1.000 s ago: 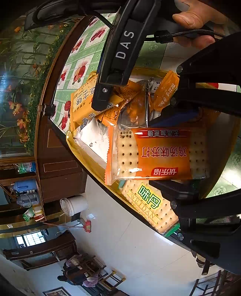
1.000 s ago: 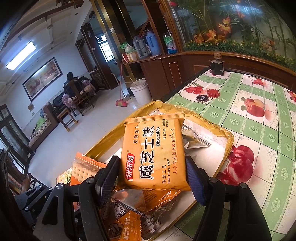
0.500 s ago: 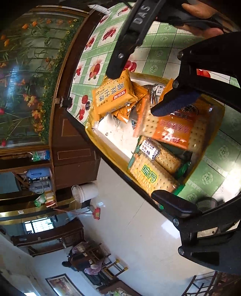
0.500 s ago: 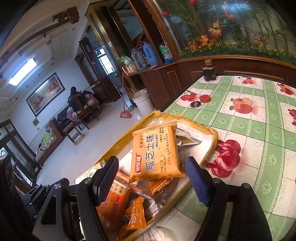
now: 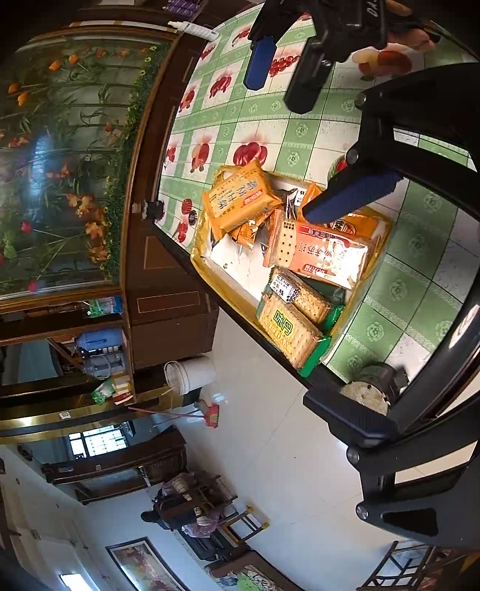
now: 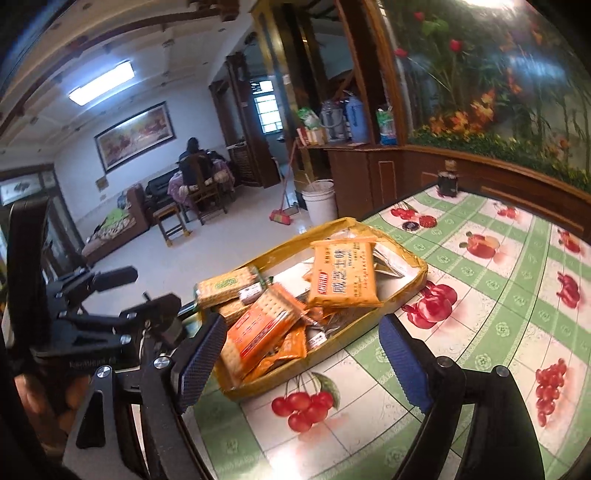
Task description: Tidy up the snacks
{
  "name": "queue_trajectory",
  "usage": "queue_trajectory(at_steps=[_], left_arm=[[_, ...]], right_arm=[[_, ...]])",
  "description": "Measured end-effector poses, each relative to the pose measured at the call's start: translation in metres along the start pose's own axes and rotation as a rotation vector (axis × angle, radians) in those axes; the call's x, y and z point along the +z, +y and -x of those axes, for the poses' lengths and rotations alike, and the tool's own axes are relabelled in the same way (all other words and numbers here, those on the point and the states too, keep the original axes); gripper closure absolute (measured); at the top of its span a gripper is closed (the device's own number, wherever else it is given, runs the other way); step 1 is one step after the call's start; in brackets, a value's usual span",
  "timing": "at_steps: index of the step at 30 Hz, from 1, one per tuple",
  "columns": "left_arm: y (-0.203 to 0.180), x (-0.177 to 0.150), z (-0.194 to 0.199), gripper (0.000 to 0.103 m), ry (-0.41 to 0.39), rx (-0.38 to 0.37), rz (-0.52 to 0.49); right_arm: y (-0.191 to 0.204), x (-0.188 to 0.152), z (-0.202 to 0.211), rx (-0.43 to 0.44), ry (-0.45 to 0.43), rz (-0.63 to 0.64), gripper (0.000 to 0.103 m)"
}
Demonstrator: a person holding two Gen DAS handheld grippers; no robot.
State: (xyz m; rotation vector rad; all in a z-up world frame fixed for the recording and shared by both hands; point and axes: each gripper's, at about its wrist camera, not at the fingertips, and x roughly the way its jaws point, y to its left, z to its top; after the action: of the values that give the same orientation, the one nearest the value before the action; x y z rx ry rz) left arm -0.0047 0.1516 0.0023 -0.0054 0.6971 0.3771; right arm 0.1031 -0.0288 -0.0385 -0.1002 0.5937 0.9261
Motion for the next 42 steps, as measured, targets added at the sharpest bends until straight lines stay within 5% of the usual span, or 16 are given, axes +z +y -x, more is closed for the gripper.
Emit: queue_trajectory(at_steps=[2, 10, 26, 42], left_arm=[[0.003, -0.002, 0.009, 0.0, -0.019, 0.018, 0.003], [0.006, -0.013, 0.032, 0.0, -0.071, 0.113, -0.028], [0.009, -0.013, 0.046, 0.0, -0.077, -0.003, 0.023], [-0.017, -0.025, 0.066, 0.0, -0.091, -0.059, -0.058]], right_arm=[[0.007, -0.002, 0.006, 0.015, 0.005, 0.038, 0.016], [0.029, -0.015, 0.013, 0.029, 0.059, 0.167, 0.016], [0.039, -0.02, 0.012, 0.013, 0.099, 0.247, 0.016], [0.041, 0.004, 0.004, 0.037, 0.101, 0.337, 0.016]])
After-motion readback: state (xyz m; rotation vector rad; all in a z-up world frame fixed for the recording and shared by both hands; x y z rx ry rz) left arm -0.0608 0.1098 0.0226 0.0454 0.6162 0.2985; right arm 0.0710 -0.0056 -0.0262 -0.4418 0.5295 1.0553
